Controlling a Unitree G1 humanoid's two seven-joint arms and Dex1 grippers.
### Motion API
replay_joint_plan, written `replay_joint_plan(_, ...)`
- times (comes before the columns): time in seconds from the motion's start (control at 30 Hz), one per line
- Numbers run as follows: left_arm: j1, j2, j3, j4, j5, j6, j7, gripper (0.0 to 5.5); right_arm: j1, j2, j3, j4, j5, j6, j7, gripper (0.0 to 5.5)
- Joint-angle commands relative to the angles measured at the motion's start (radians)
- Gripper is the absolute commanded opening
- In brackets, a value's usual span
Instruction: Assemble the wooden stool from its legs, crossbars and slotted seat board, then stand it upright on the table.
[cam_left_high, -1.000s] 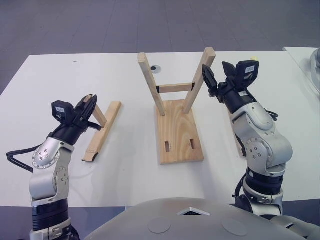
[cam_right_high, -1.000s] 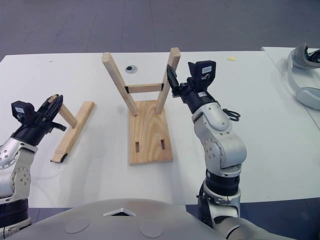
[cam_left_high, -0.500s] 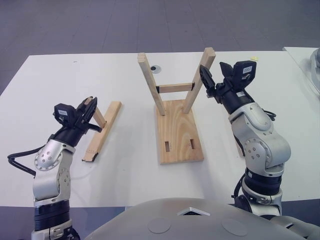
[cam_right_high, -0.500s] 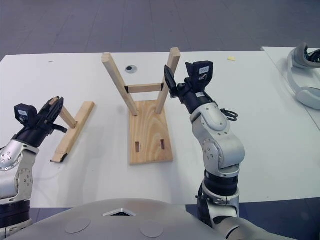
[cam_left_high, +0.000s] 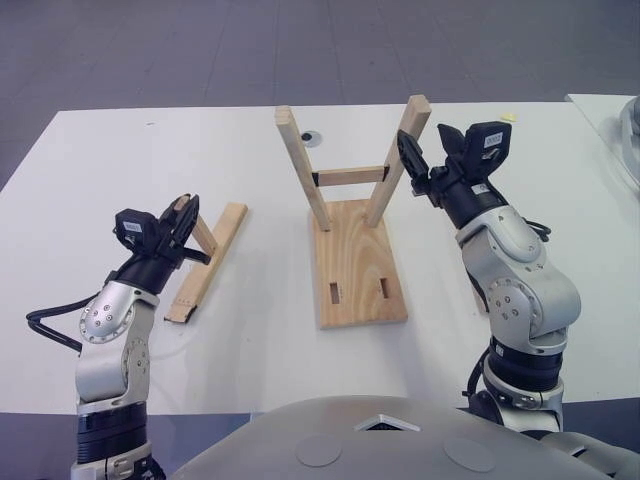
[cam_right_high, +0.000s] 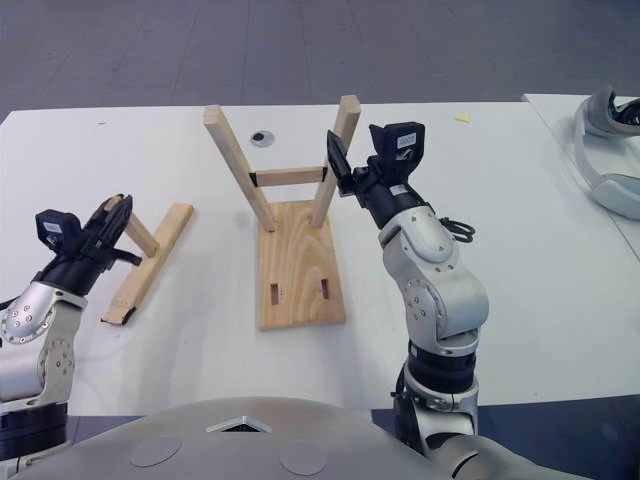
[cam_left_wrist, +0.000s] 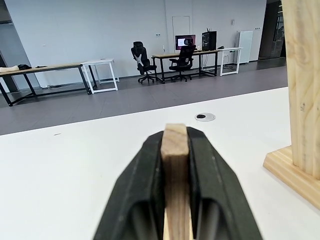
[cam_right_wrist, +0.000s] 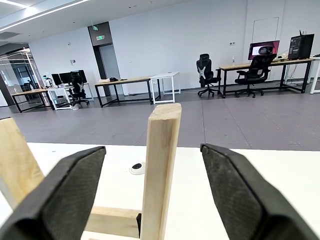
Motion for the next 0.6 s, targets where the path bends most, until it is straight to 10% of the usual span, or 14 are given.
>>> replay_joint_plan(0.03,0.034,0.018,0.008,0.061,0.041,-0.034,-0.015,0.4,-0.002,0.0,0.002,-0.007,-0.002,0.017,-0.005,3.55)
replay_joint_plan(0.6,-0.033,0.024,0.027,0.056,0.019,-0.026,0.006,0.4,0.001,0.004,0.027,-0.001,-0.009,0.01,-0.001,3.55)
